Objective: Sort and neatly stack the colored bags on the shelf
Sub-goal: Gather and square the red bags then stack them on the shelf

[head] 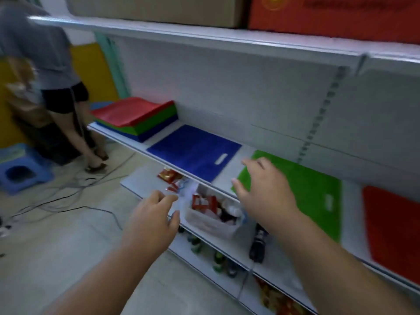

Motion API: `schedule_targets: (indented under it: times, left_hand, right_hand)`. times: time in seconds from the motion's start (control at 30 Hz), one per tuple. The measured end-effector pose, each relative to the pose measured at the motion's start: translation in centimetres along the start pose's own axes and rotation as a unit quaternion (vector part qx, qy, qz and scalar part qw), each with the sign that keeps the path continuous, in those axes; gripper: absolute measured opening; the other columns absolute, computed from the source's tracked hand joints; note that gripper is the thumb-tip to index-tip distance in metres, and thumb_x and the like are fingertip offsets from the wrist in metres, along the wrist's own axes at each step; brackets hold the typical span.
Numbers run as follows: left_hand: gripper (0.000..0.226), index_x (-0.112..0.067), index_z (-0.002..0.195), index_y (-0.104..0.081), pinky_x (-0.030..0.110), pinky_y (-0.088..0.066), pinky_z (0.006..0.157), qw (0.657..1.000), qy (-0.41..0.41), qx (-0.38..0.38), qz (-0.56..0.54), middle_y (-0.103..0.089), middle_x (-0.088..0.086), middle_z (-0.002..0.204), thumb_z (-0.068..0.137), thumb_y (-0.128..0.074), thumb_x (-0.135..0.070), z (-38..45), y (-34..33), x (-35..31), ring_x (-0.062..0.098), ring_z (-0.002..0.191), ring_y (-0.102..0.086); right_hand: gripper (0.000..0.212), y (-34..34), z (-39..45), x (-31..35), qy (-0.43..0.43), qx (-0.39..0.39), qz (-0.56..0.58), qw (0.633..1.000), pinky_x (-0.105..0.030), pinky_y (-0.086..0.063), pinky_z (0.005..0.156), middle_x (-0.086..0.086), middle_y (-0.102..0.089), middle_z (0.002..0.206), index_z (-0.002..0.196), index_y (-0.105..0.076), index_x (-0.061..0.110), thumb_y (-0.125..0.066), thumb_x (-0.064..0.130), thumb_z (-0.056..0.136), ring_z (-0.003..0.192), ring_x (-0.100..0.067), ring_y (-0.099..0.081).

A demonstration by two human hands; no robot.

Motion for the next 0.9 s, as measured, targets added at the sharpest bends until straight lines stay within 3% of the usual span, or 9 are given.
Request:
schedule_targets:
  times: [0.17, 0.27, 0.47, 0.67, 0.9]
  left_hand:
    - [0.037, -0.035, 0.129, -0.055, 0.028, -0.040, 0.064, 0.995, 0.095, -0.021, -0.016, -0.052, -0.012, 0.111, 0.093, -0.052, -0.040, 1.6, 2.9, 11.5, 0.013, 0.090, -0.057]
    - [0.036, -0.034, 0.128, -0.057, 0.029, -0.041, 0.064, 0.991, 0.130, -0.039, -0.017, -0.055, -0.010, 0.111, 0.092, -0.054, -0.037, 3.8, 3.3, 16.7, 0.016, 0.090, -0.060]
    - [0.037, -0.034, 0.129, -0.058, 0.030, -0.049, 0.074, 0.986, 0.156, -0.058, 0.020, -0.056, -0.011, 0.114, 0.093, -0.053, -0.039, 11.9, 3.3, 25.4, 0.014, 0.105, -0.057]
    - [0.038, -0.037, 0.132, -0.053, 0.025, -0.044, 0.076, 0.988, 0.149, -0.042, 0.010, -0.052, -0.015, 0.118, 0.095, -0.049, -0.043, 20.6, 3.7, 32.6, 0.009, 0.111, -0.052]
    - [0.031, -0.032, 0.120, -0.063, 0.028, -0.046, 0.060, 0.996, 0.082, -0.037, -0.011, -0.056, -0.011, 0.100, 0.090, -0.056, -0.037, 29.8, 0.9, 39.3, 0.014, 0.081, -0.059]
  right_hand:
    - [0.053, -4.9, 6.6, 10.3, 0.077, 0.032, 0.039, 0.996, -0.041, -0.046, 0.094, -0.002, -0.049, 0.130, 0.143, -0.041, 0.021, -0.052, 0.041, 0.095, 0.112, -0.020, -0.052]
    - [0.051, -8.2, 10.6, 14.4, 0.098, 0.046, 0.055, 0.993, -0.038, -0.048, 0.091, 0.002, -0.049, 0.128, 0.142, -0.041, 0.023, -0.050, 0.042, 0.095, 0.109, -0.018, -0.052]
    - [0.048, -15.0, 21.0, 20.6, 0.123, 0.043, 0.085, 0.988, -0.036, -0.050, 0.084, 0.000, -0.050, 0.124, 0.137, -0.046, 0.022, -0.053, 0.043, 0.094, 0.102, -0.018, -0.053]
    - [0.052, -19.1, 31.0, 24.9, 0.087, 0.060, 0.079, 0.991, -0.036, -0.051, 0.084, 0.001, -0.047, 0.129, 0.139, -0.042, 0.024, -0.052, 0.046, 0.093, 0.105, -0.017, -0.052]
    - [0.053, -22.2, 36.4, 26.6, 0.028, 0.033, 0.025, 0.999, -0.034, -0.045, 0.090, -0.003, -0.050, 0.133, 0.138, -0.047, 0.019, -0.055, 0.044, 0.092, 0.114, -0.021, -0.052]
Point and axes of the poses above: each hand's wrist, its own z-axis towards the middle knuckle, its own y-axis out of the back of the hand, x = y × z, the point moved 5 cm from there along z, towards the middle knuckle
